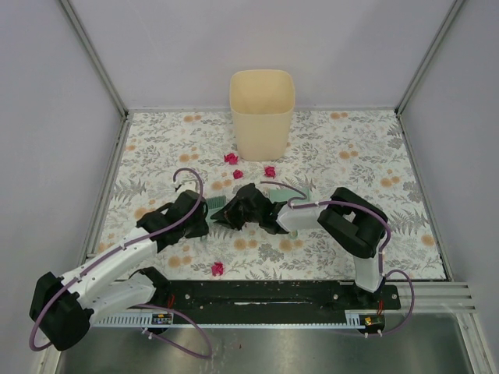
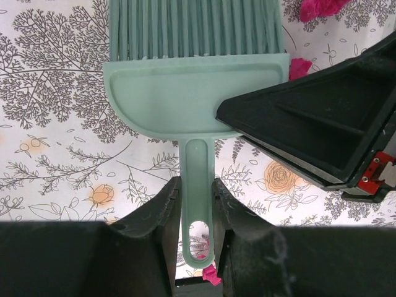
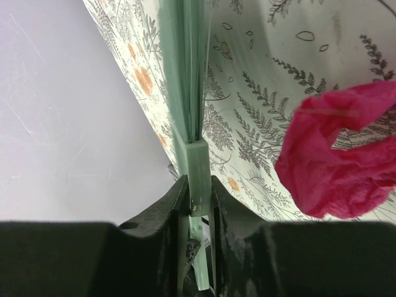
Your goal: Sweep away the paper scraps from the table
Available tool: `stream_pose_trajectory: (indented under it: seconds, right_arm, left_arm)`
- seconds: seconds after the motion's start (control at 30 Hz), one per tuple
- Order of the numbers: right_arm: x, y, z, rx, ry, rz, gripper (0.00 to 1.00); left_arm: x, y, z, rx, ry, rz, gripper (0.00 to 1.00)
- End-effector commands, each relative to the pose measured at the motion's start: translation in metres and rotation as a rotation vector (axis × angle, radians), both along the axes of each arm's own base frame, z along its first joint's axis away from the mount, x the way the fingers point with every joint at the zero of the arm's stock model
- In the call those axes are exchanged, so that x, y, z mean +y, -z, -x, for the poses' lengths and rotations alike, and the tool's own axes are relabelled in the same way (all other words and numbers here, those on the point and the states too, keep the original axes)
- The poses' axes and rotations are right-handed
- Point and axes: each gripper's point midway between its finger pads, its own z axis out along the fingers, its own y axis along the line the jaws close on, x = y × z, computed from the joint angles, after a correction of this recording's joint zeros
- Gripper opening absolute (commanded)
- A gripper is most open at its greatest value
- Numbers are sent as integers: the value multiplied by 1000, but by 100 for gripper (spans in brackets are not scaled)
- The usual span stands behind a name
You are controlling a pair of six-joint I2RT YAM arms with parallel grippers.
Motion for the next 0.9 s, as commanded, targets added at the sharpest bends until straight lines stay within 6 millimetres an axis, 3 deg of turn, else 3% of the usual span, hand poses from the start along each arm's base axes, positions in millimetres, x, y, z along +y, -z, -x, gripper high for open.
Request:
stream_pose_trajectory:
  seconds: [0.0,0.17,0.27,0.43,0.67,0.87]
  right_arm:
    - [10,-15,-8,-43,9,-22,20]
    - [9,-22,-7,-58,3,-31,1]
    - [9,-30,-7,-79,-3,-44,0]
    - [10,-48,-8,-116,-11,-79,0]
    - [6,-88,-11,-204,5,-163,0]
    - [3,-127,-12,-270,31,-287,0]
  left_arm:
    - [-9,-20,-4,-39,24,51,13]
    - [-9,-26,-3,-45,23,61,16]
    - [-9,-31,-2,-50,24,71,22]
    - [-9,-46,0,-80,29,100,44]
    - [-6,-92,-1,-178,34,154,80]
    - [-1,-151,3,-317,44,240,95]
